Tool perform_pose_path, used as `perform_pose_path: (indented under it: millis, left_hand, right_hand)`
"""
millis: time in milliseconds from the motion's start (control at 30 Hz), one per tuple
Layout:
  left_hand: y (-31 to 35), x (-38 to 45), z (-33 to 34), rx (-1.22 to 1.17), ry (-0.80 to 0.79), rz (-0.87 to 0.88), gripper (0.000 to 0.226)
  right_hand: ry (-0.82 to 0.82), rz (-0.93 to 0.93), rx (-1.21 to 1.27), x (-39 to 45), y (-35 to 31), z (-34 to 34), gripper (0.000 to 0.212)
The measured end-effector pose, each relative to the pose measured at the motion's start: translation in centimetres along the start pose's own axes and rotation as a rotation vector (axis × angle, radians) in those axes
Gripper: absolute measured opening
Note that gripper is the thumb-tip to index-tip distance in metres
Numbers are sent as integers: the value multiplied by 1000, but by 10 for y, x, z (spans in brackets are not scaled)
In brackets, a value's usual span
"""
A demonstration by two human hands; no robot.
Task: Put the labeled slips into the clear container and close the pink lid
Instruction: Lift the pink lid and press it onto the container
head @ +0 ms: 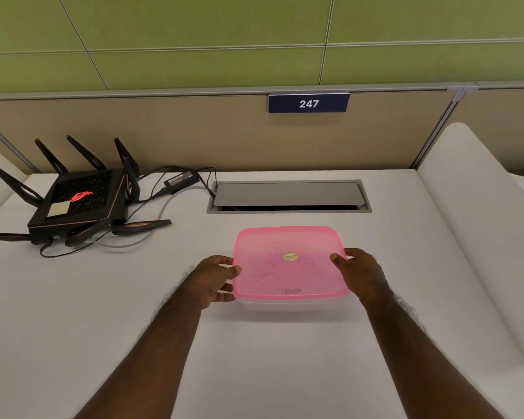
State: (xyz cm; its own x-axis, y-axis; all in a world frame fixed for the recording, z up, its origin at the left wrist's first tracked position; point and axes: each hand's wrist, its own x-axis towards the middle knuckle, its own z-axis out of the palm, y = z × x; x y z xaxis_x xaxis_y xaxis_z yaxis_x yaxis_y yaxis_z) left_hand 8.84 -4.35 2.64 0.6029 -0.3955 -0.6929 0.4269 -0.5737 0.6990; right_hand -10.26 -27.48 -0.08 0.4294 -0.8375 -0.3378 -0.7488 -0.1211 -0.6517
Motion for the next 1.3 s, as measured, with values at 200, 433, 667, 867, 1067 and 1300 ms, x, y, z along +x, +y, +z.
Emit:
perform_pose_path:
  millis: [200, 433, 667, 867, 1067, 1300]
  left_hand:
    - [1, 5, -3, 33, -28, 61, 40]
    - [-4, 4, -4, -15, -39, 50, 35]
    - [-15, 2, 2, -88, -21, 29, 28]
    - [-29, -1, -2, -230, -86, 14, 29]
    - [-22, 0, 1, -212, -63, -32, 10]
    - [-7, 6, -4, -77, -99, -72, 15]
  right_hand:
    - [-54, 13, 90, 0, -1, -3, 52]
    - [-379, 146, 354, -23, 18, -26, 48]
    - [-438, 263, 627, -23, 42, -23, 42]
    - [-383, 313, 737, -25, 43, -18, 25]
    - [-408, 325, 739, -30, 38, -20, 17]
    - [-420, 223, 427, -23, 22, -29, 30]
